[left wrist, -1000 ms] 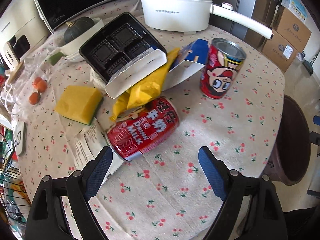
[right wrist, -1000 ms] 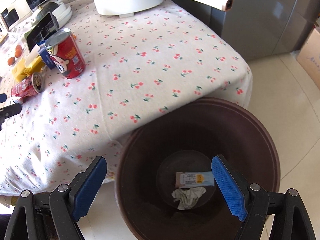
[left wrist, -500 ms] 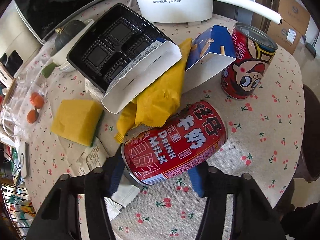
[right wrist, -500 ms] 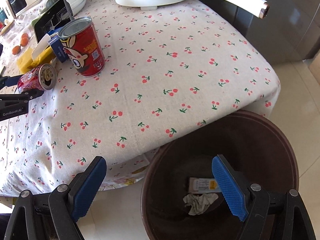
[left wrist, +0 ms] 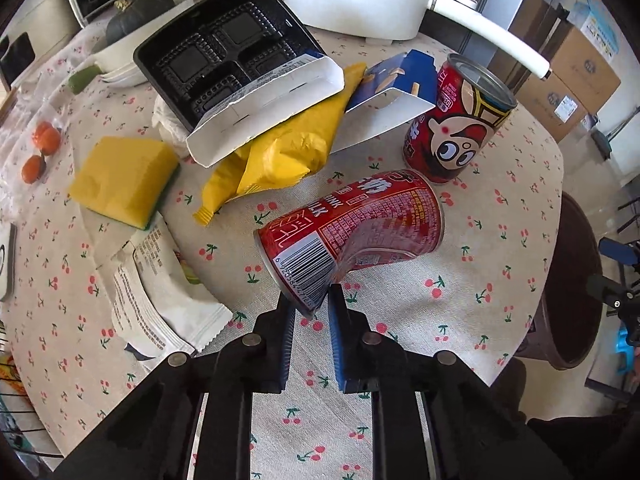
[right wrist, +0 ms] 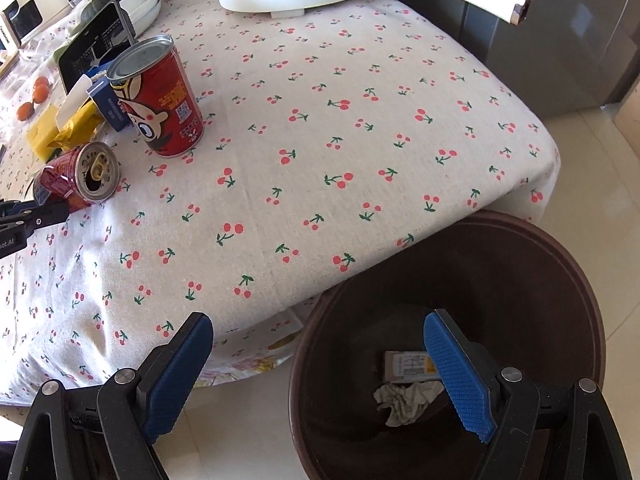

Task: Collect trash
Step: 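Lift the red can with the left gripper while the right gripper grasps the cartoon-face can, then carry both cans over the brown bin and open both grippers to drop them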

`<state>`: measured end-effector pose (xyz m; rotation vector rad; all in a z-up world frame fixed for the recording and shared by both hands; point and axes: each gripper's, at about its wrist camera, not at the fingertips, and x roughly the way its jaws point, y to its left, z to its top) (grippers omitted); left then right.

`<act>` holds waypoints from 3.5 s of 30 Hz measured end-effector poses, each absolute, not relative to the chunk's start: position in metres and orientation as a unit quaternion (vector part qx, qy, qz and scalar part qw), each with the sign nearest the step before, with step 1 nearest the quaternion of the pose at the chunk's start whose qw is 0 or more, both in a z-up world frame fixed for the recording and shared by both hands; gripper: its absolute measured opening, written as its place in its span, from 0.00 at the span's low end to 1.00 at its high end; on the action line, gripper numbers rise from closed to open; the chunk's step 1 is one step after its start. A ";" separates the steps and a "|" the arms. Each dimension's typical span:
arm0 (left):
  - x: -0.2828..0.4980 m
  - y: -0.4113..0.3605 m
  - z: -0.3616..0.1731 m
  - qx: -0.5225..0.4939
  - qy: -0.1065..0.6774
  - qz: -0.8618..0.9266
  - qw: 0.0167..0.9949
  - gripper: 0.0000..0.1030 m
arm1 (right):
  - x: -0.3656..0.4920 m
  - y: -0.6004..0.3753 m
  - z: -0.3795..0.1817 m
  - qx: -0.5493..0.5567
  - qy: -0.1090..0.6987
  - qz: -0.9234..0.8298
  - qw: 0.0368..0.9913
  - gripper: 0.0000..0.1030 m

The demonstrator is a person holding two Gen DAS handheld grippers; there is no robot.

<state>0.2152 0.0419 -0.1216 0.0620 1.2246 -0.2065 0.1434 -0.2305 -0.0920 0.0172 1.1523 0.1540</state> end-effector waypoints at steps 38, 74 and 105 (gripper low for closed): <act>0.237 0.045 -0.124 0.001 0.562 -0.120 0.819 0.64 | 0.150 -0.239 -0.095 0.022 0.548 0.061 0.834 0.87; 0.158 0.133 -0.062 -0.101 0.522 -0.022 0.847 0.64 | 0.239 -0.111 -0.067 -0.049 0.495 0.115 0.860 0.54; 0.132 0.047 -0.049 -0.049 0.512 -0.103 0.851 0.64 | 0.093 -0.269 -0.059 0.045 0.501 0.046 0.863 0.54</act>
